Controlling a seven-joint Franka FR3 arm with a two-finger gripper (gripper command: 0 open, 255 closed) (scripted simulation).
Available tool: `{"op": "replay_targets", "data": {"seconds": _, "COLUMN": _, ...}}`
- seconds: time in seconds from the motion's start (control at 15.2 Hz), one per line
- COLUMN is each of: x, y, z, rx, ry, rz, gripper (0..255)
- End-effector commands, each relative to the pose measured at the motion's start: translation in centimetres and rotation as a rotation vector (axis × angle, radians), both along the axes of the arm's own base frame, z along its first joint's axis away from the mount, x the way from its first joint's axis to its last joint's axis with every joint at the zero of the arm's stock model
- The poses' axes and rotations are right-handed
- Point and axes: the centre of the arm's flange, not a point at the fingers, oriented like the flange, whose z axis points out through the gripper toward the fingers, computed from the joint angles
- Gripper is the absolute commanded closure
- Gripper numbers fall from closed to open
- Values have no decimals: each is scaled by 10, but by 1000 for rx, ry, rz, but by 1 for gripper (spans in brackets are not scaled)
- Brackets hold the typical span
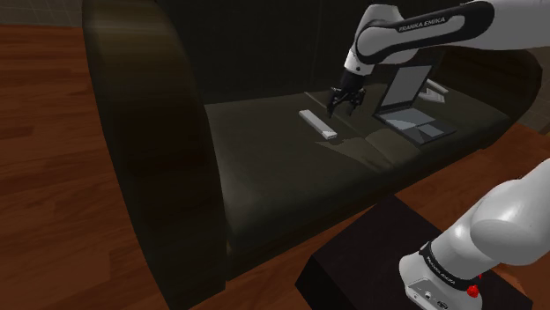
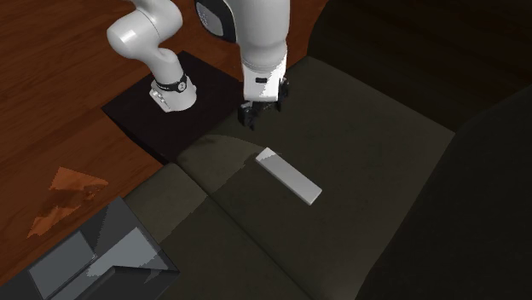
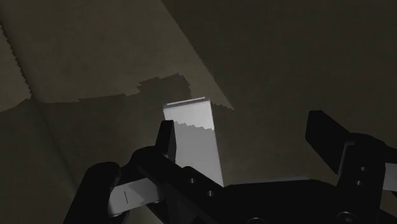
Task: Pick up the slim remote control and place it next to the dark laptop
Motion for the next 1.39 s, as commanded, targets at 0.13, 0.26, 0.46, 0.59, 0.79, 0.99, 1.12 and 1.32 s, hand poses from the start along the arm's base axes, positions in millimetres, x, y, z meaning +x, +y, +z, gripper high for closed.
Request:
{"op": "replay_targets", "data": {"seconds": 0.13, "x": 41, "y": -17, "z": -30, "rx": -17, "ry": 3, "rz": -13, "gripper": 0}}
{"op": "replay_targets", "data": {"seconds": 0.26, "x": 62, "y": -24, "z": -44, "rx": -26, "ry": 4, "rz": -20, "gripper": 0}}
{"op": "replay_targets", "data": {"seconds": 0.46, "x": 93, "y": -35, "z": -65, "rx": -38, "ry": 7, "rz": -30, "gripper": 0}}
{"op": "replay_targets", "data": {"seconds": 0.59, "x": 114, "y": -43, "z": -79, "rx": -47, "ry": 9, "rz": -36, "gripper": 0}}
{"op": "replay_targets", "data": {"seconds": 0.79, "x": 119, "y": -45, "z": -93, "rx": -49, "ry": 9, "rz": -38, "gripper": 0}}
{"op": "replay_targets", "data": {"seconds": 0.99, "x": 119, "y": -46, "z": -109, "rx": -49, "ry": 9, "rz": -38, "gripper": 0}}
{"op": "replay_targets", "data": {"seconds": 1.12, "x": 119, "y": -46, "z": -120, "rx": -49, "ry": 9, "rz": -38, "gripper": 0}}
{"op": "replay_targets", "data": {"seconds": 1.32, "x": 119, "y": -46, "z": -123, "rx": -49, "ry": 9, "rz": -38, "gripper": 0}}
